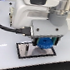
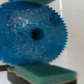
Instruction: Insert the blue gear onto the right peg, followed by the red gear
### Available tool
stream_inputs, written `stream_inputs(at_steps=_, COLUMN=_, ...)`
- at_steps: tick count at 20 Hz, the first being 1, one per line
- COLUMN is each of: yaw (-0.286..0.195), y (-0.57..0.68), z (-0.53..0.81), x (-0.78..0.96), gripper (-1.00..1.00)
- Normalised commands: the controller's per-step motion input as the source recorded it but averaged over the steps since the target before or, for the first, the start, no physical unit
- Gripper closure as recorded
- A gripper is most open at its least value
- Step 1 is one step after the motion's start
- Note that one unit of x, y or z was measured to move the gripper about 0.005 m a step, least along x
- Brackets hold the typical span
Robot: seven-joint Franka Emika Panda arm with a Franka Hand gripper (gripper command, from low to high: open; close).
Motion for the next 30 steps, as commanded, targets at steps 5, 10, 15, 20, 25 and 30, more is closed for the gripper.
stream_inputs(at_steps=5, yaw=0.0, y=0.0, z=0.1, x=0.06, gripper=1.0)
stream_inputs(at_steps=10, yaw=0.0, y=0.02, z=0.03, x=0.06, gripper=1.0)
stream_inputs(at_steps=15, yaw=0.0, y=0.01, z=-0.04, x=0.09, gripper=1.0)
stream_inputs(at_steps=20, yaw=0.0, y=0.0, z=0.18, x=0.05, gripper=1.0)
stream_inputs(at_steps=25, yaw=0.0, y=0.0, z=-0.23, x=0.05, gripper=1.0)
stream_inputs(at_steps=30, yaw=0.0, y=-0.04, z=-0.11, x=0.04, gripper=1.0)
